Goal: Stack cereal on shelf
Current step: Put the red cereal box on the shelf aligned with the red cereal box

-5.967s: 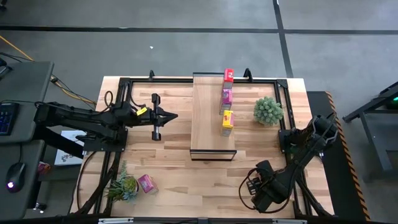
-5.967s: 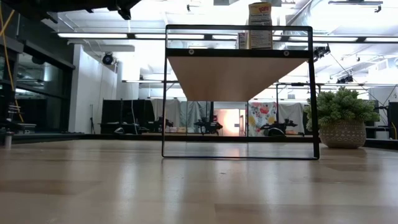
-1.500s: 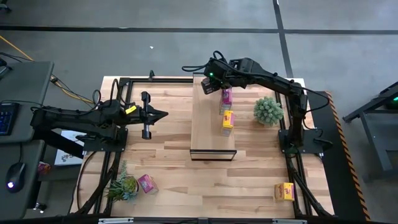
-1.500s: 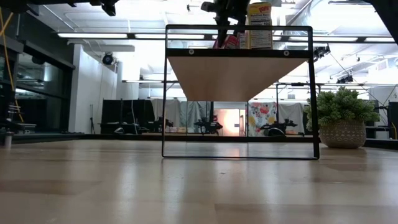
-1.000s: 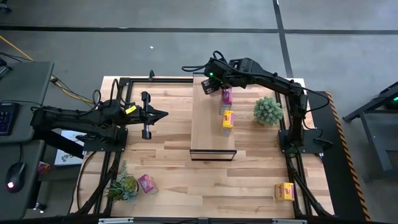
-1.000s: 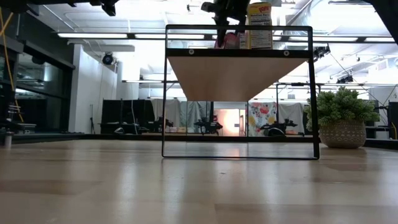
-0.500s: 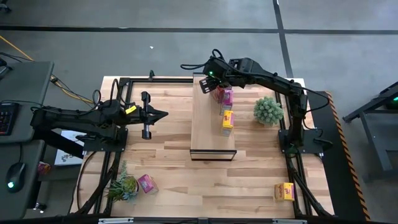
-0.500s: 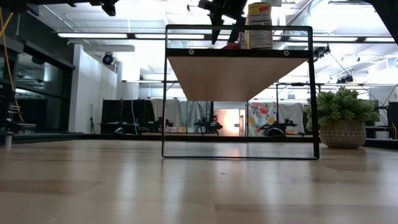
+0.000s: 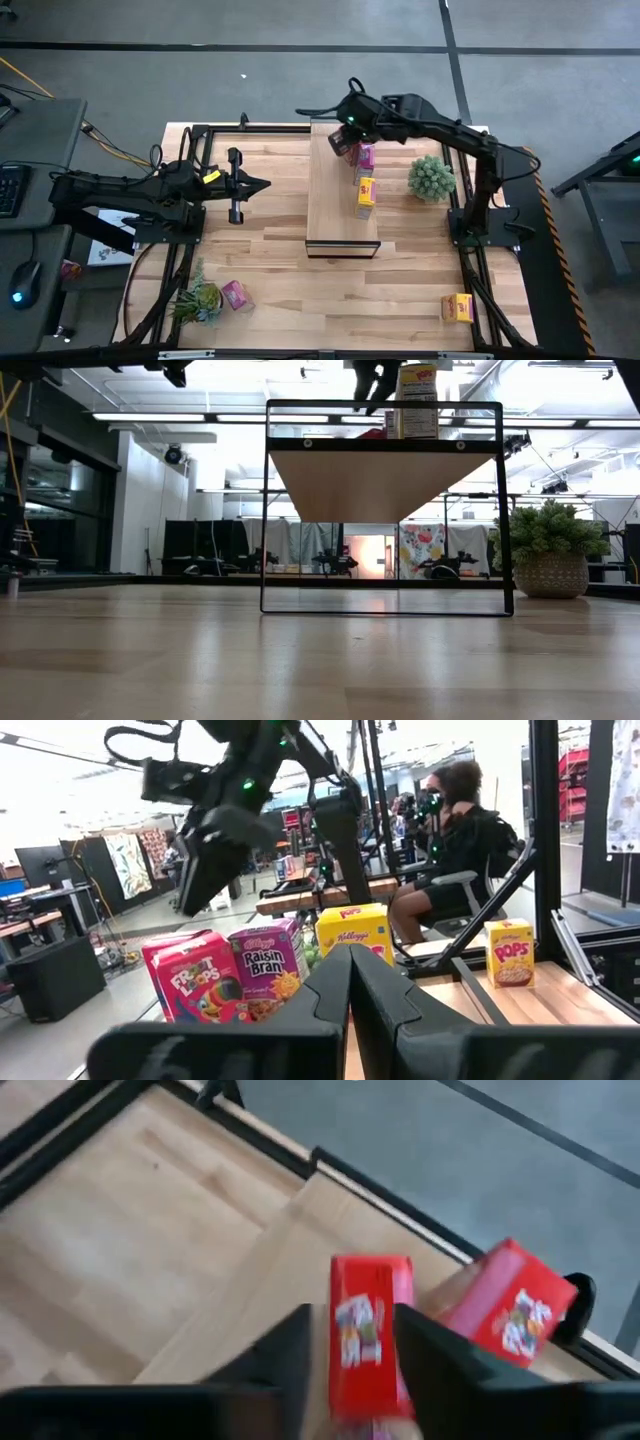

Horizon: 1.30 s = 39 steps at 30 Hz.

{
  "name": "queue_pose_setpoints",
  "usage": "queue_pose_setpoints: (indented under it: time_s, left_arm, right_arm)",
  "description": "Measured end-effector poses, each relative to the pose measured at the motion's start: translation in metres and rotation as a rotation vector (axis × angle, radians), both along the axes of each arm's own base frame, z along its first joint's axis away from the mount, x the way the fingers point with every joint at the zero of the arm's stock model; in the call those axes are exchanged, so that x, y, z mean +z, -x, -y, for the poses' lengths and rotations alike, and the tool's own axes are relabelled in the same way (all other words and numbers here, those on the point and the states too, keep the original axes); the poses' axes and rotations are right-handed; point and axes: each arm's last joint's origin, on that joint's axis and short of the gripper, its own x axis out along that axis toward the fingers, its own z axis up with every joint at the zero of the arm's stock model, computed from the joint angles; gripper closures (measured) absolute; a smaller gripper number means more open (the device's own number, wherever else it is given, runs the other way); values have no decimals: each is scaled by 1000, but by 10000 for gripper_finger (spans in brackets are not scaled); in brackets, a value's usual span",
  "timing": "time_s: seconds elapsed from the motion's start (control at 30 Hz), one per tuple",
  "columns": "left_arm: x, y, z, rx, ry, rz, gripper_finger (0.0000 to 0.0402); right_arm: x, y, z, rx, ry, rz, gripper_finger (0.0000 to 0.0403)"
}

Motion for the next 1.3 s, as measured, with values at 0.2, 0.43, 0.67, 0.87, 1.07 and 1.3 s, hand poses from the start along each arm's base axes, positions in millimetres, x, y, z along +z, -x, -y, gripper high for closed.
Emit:
queue_pose_setpoints:
  time_s: [0.2, 0.43, 0.67, 0.87, 1.07, 1.3]
  left_arm:
    - [1, 0, 0, 0, 0, 5, 402]
    - [3, 1, 0, 0, -1, 35, 402]
    - [3, 1, 0, 0, -1, 35, 401]
    - [2, 0, 0, 0, -1, 20, 401]
    - [2, 0, 0, 0, -1, 20, 401]
    - [2, 0, 0, 0, -1, 21, 401]
  right_arm:
    - [12, 15, -26, 114, -89, 8, 387]
    - [-16, 0, -35, 129, -194, -151, 400]
    - [-30, -12, -26, 135, -191, -200, 402]
    - [-30, -9, -16, 86, -179, -191, 402]
    - [-29, -10, -9, 54, -156, -171, 403]
    - [-29, -9, -6, 37, -150, -170, 403]
